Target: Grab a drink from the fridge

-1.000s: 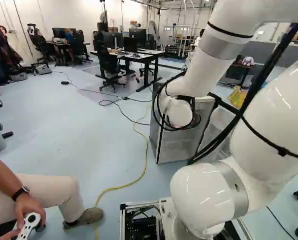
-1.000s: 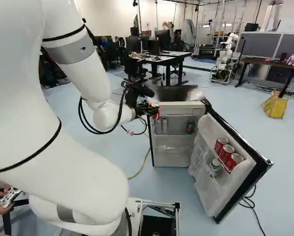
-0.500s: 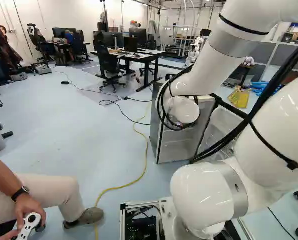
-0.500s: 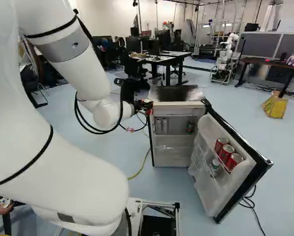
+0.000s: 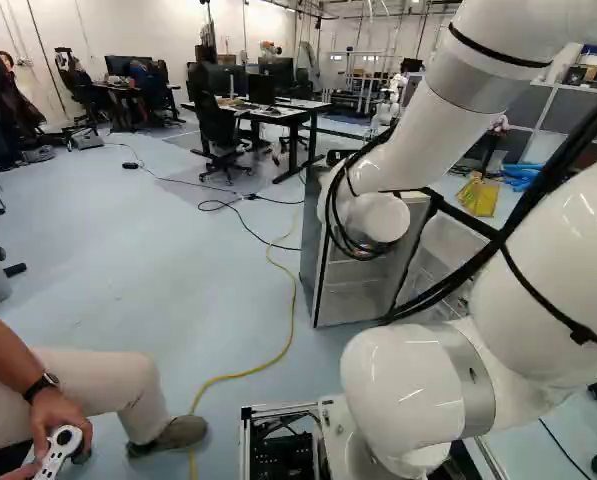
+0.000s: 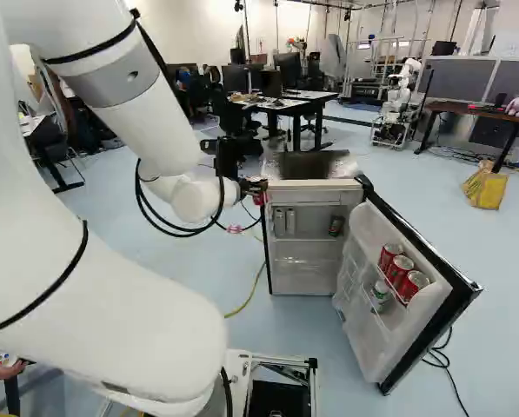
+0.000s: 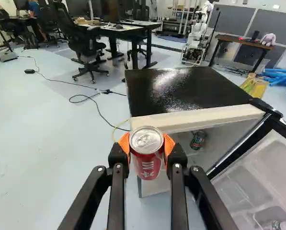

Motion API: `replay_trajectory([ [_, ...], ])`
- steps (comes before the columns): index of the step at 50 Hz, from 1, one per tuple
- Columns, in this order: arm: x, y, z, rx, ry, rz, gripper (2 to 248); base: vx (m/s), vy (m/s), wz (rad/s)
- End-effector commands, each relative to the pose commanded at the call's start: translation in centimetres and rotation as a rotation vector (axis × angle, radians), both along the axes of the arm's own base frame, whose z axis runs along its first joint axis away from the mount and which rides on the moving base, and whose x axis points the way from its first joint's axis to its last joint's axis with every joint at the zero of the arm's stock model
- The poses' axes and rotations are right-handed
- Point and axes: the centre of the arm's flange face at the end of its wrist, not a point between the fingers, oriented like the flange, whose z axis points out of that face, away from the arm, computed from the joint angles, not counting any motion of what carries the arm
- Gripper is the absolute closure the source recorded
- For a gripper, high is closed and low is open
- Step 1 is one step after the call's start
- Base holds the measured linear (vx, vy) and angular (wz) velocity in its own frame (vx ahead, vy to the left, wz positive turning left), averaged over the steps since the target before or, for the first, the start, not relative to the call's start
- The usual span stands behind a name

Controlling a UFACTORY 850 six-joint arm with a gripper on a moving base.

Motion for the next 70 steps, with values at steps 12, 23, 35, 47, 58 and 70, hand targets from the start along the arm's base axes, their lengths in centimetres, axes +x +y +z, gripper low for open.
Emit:
replay_trajectory([
  [12,0.2,-1.1,0.2,-0.001,-0.005,-0.03,160,0.0,0.0,0.0],
  [23,0.3,-2.1,1.2,-0.003,-0.031,-0.059,160,0.0,0.0,0.0],
  [35,0.7,-3.0,2.4,-0.006,-0.062,-0.084,160,0.0,0.0,0.0],
  [47,1.7,-3.8,3.7,-0.009,-0.09,-0.102,160,0.0,0.0,0.0],
  [58,2.8,-4.5,4.5,-0.011,-0.105,-0.117,160,0.0,0.0,0.0],
  [70,4.3,-5.3,4.7,-0.012,-0.103,-0.131,160,0.0,0.0,0.0],
])
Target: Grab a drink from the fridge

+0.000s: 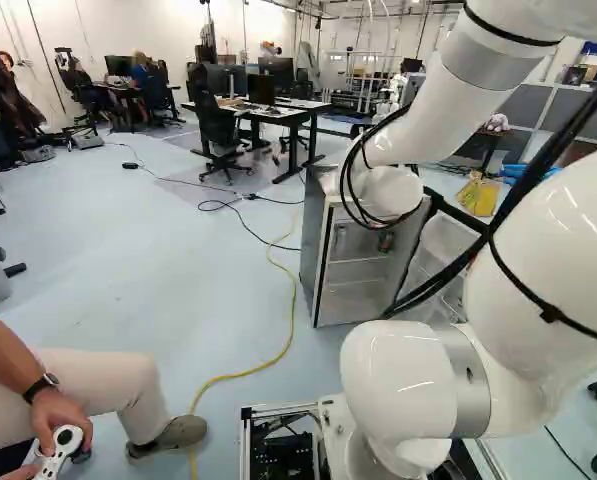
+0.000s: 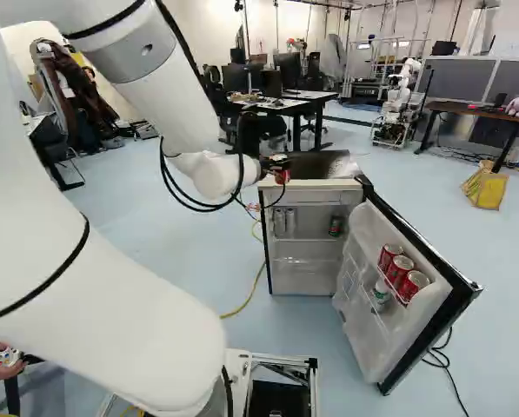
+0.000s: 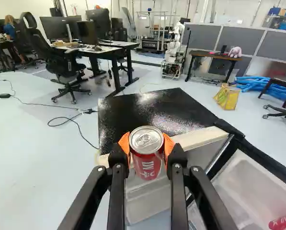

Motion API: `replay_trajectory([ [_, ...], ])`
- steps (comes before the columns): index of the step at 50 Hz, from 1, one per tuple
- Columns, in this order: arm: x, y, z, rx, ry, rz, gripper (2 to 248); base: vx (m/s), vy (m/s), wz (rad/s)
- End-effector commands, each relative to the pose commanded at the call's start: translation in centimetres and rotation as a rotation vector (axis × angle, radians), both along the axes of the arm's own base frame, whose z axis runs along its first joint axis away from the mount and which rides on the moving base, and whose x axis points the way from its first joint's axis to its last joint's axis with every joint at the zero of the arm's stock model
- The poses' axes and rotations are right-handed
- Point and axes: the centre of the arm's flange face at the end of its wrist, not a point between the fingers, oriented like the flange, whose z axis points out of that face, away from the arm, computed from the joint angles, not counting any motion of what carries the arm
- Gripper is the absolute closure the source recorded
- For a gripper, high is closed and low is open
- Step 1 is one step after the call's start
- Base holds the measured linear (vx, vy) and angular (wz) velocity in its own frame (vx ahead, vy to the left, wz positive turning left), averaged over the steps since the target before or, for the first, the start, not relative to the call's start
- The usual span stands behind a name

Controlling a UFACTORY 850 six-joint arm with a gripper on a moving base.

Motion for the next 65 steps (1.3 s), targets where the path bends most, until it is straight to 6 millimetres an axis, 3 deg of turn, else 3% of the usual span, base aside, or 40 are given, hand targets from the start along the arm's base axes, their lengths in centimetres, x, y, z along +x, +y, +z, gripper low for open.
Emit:
replay_trajectory([
  [19,2.7,-1.0,0.1,0.001,0.005,-0.012,160,0.0,0.0,0.0],
  [65,9.1,-1.3,-0.4,0.024,0.065,0.013,160,0.0,0.0,0.0],
])
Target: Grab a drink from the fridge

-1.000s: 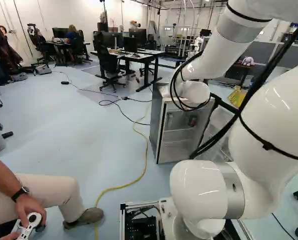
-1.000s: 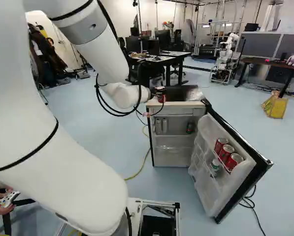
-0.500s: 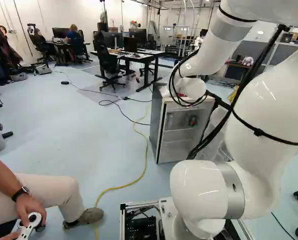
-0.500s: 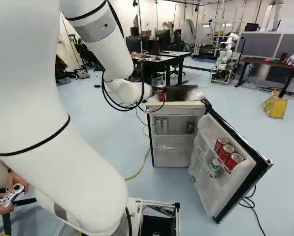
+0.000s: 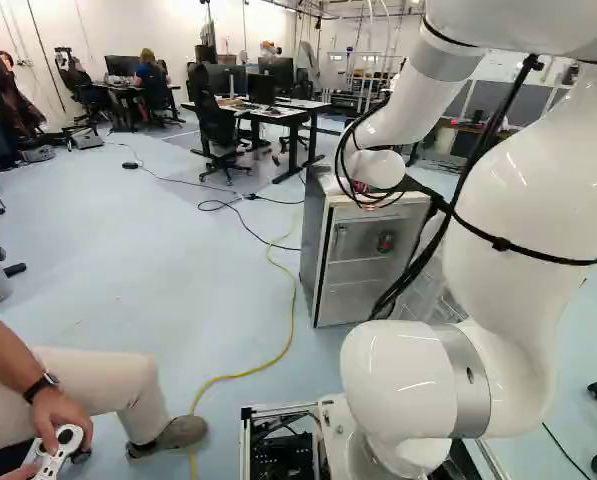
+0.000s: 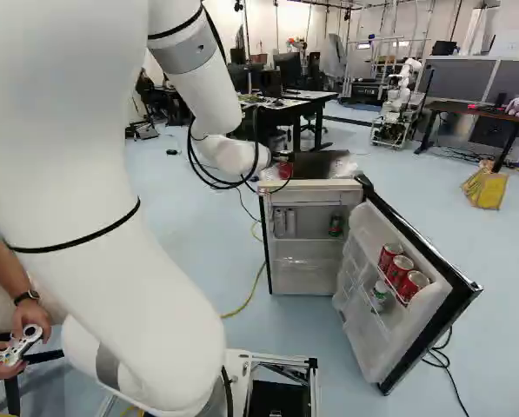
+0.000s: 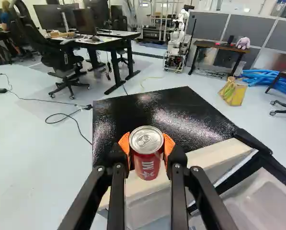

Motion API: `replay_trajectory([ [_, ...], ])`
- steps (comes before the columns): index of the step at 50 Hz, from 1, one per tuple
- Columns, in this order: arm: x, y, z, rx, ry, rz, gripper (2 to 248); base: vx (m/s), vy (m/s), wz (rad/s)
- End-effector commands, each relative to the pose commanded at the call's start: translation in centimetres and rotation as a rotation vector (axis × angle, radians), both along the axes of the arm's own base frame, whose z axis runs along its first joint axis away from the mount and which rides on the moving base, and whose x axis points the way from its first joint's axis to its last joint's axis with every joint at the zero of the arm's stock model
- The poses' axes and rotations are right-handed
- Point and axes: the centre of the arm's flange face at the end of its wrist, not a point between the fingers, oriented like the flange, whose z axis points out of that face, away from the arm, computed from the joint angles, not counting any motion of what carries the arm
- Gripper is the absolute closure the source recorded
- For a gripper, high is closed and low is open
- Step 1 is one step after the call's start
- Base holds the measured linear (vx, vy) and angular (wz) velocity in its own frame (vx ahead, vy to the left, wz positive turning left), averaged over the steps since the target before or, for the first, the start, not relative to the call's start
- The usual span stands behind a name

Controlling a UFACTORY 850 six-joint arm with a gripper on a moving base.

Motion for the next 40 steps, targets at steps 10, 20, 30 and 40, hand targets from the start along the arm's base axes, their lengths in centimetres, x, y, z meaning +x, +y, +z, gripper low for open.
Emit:
replay_trajectory([
  [10,1.4,0.0,-0.2,0.006,0.016,0.006,160,0.0,0.0,0.0],
  [20,2.7,0.0,-0.4,0.012,0.032,0.012,160,0.0,0.0,0.0],
  [30,3.6,0.0,-0.6,0.017,0.043,0.016,160,0.0,0.0,0.0],
  [40,3.9,0.0,-0.6,0.017,0.043,0.017,160,0.0,0.0,0.0],
])
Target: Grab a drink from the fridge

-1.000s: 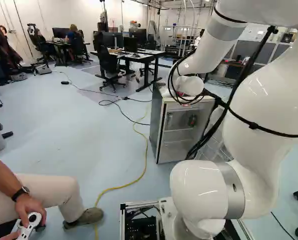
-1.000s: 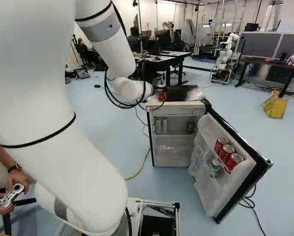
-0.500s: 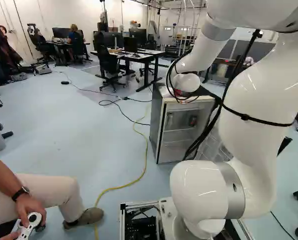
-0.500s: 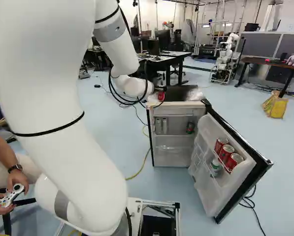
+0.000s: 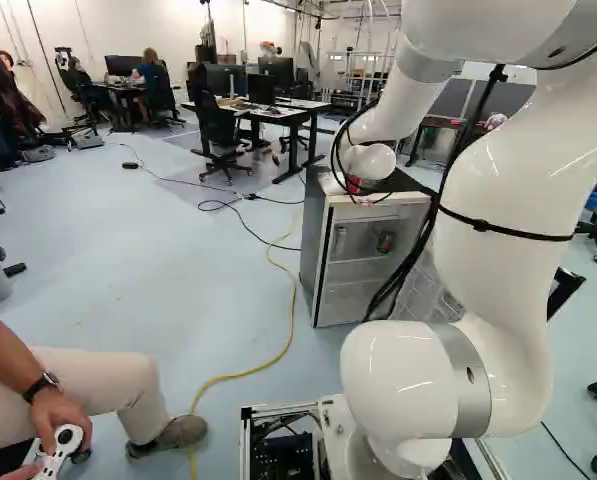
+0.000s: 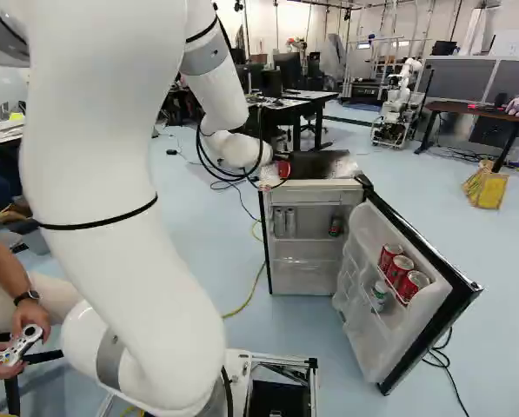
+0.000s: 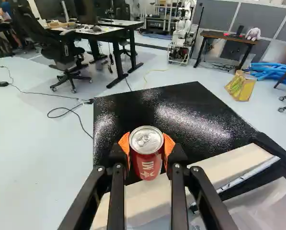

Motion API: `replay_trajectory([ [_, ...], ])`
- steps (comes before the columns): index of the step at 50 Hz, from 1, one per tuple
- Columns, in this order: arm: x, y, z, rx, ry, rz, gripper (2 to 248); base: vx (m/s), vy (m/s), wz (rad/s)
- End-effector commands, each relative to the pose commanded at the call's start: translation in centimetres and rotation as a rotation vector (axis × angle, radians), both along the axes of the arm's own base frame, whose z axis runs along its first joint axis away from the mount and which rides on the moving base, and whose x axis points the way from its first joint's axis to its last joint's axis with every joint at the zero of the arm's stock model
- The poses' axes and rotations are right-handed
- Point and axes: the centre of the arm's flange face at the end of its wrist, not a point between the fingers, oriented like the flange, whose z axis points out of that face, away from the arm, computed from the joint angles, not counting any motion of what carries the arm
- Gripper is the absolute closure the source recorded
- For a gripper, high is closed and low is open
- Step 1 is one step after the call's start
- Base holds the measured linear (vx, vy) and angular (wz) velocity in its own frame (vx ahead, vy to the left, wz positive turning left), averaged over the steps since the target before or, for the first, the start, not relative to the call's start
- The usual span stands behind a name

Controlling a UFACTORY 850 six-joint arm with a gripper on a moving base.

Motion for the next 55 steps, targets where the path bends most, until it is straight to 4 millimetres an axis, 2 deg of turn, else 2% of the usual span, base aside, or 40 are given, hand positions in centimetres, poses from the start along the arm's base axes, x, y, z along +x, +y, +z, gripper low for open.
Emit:
replay_trajectory([
  [21,1.3,-0.1,-0.4,0.0,0.003,0.003,160,0.0,0.0,0.0],
  [39,1.5,-0.1,-0.5,0.001,0.004,0.003,160,0.0,0.0,0.0],
  [40,1.5,-0.1,-0.5,0.001,0.004,0.003,143,0.0,0.0,0.0],
  [44,1.5,-0.1,-0.5,0.001,0.004,0.003,143,0.0,0.0,0.0],
  [45,1.5,-0.1,-0.5,0.001,0.004,0.003,111,0.0,0.0,0.0],
  [49,1.5,-0.1,-0.5,0.001,0.004,0.003,111,0.0,0.0,0.0],
  [50,1.5,-0.1,-0.5,0.001,0.004,0.003,76,0.0,0.0,0.0],
  [55,1.4,-0.1,-0.5,0.001,0.004,0.003,76,0.0,0.0,0.0],
])
